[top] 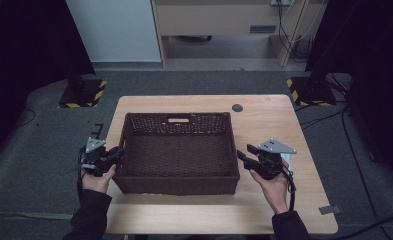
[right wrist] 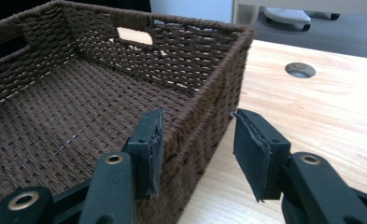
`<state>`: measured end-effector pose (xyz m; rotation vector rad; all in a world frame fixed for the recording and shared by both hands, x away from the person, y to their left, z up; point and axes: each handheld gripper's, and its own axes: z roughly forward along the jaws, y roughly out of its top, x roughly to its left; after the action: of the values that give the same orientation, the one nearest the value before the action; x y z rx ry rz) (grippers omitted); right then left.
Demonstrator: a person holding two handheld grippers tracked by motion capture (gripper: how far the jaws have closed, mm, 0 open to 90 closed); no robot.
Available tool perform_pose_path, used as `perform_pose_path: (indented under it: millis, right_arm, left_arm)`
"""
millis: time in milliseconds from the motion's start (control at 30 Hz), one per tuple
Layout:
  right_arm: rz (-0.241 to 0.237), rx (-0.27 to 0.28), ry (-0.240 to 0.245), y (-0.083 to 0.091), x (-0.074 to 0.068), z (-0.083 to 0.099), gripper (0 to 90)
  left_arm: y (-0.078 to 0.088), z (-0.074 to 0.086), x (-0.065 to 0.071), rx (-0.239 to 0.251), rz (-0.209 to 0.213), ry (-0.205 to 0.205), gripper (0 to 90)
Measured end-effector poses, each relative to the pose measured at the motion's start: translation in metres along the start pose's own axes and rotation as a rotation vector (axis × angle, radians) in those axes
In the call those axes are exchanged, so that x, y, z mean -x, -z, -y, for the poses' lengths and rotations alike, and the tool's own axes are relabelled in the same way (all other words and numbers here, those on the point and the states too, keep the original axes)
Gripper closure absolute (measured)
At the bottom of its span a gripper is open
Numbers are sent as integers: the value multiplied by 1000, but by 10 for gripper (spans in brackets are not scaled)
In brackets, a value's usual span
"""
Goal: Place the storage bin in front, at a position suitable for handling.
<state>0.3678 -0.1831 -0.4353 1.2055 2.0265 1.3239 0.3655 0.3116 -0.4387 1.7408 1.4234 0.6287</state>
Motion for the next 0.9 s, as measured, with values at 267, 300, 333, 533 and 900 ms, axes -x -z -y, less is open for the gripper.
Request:
perform_pose_path:
  millis: [267, 300, 333, 533, 900]
  right_arm:
    - [-8, -2, -5, -4, -1, 2, 537]
    - [-8, -1, -6, -4, -1, 2, 537]
    - [-11, -1, -7, -4, -1, 1, 537]
    - [-17, -8, -12, -7, -3, 2, 535]
    - [-24, -57, 10, -16, -8, 4, 592]
  left_arm:
    - [0, -2, -1, 43, 14, -58, 621]
    - [1, -3, -3, 43, 4, -73, 611]
    - [0, -2, -6, 36, 1, -77, 605]
    - [-6, 1, -5, -15, 17, -121, 637]
    - [-7, 4, 0, -1, 61, -58, 697]
